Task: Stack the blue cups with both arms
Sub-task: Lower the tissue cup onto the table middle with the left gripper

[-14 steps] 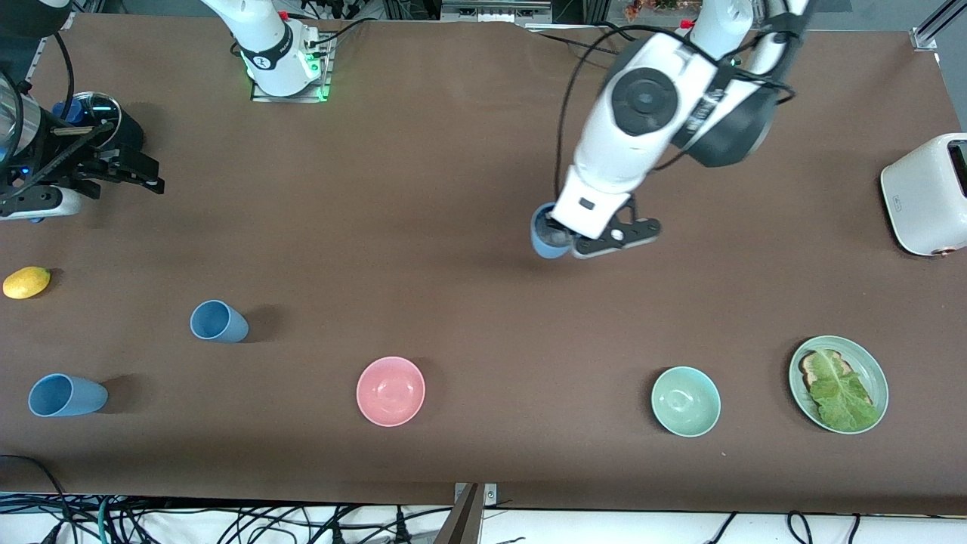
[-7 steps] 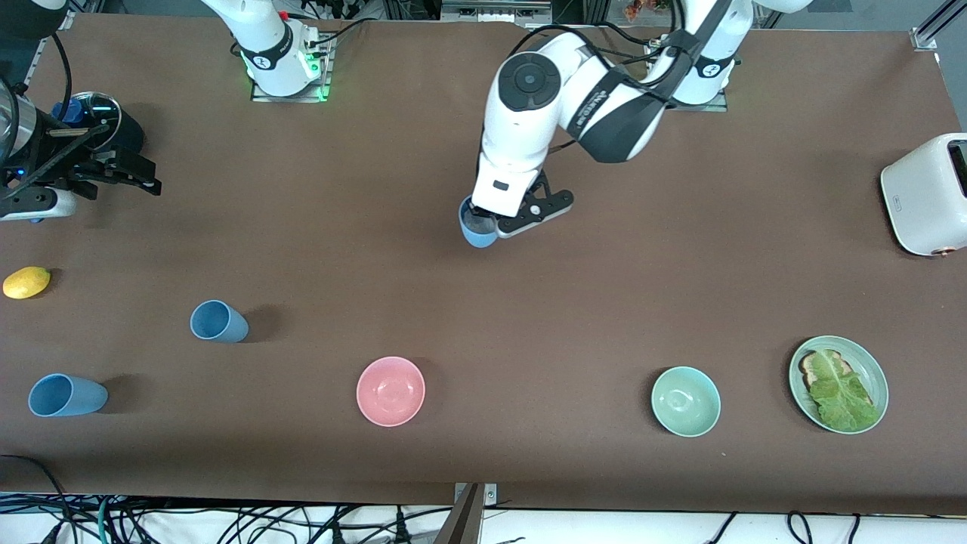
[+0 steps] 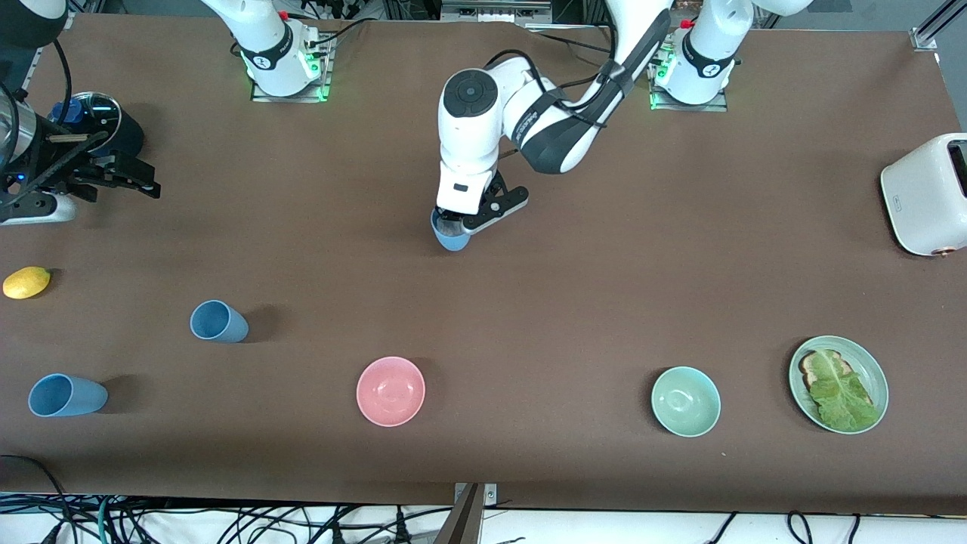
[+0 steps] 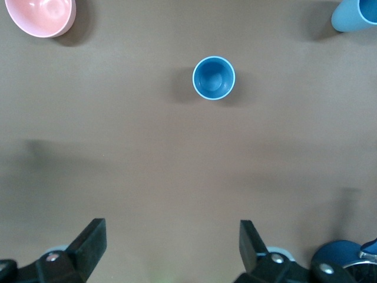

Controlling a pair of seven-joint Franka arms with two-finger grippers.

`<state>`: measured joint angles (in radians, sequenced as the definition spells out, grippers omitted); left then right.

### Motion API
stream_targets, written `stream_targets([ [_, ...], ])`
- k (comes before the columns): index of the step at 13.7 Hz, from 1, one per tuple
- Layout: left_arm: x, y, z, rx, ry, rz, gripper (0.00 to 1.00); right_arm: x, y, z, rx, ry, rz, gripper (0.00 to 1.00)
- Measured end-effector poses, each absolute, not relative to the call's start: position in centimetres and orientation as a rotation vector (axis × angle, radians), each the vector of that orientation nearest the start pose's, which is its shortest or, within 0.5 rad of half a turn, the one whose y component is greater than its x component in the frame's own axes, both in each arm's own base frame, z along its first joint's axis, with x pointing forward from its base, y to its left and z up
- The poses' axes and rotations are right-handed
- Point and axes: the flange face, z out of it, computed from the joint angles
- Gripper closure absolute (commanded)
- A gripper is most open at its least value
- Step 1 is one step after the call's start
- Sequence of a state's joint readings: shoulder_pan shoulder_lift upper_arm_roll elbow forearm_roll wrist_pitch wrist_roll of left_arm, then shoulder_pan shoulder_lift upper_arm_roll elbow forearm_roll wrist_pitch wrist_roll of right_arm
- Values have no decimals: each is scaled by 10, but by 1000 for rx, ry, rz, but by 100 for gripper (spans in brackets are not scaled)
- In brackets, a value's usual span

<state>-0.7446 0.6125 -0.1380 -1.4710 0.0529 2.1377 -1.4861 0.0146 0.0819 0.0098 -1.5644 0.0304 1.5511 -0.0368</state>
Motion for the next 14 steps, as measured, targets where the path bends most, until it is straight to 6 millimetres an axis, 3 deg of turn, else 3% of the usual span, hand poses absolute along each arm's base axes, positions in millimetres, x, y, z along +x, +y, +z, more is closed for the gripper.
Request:
stream_targets([
  [4, 479, -537, 299, -3031, -911, -49, 100, 579, 18, 569, -3103, -95, 175, 0],
  [10, 497, -527, 237, -3025, -912, -100, 100, 580, 20, 576, -3105, -102, 136, 0],
  [12, 500, -526, 236, -3026, -901, -125, 100, 580, 21, 577, -3105, -106, 132, 0],
  [13, 499, -527, 236, -3026, -893, -130, 94, 580, 22, 577, -3105, -107, 132, 0],
  [14, 499, -527, 236, -3027, -890, -133, 76, 580, 22, 577, -3105, -108, 132, 0],
])
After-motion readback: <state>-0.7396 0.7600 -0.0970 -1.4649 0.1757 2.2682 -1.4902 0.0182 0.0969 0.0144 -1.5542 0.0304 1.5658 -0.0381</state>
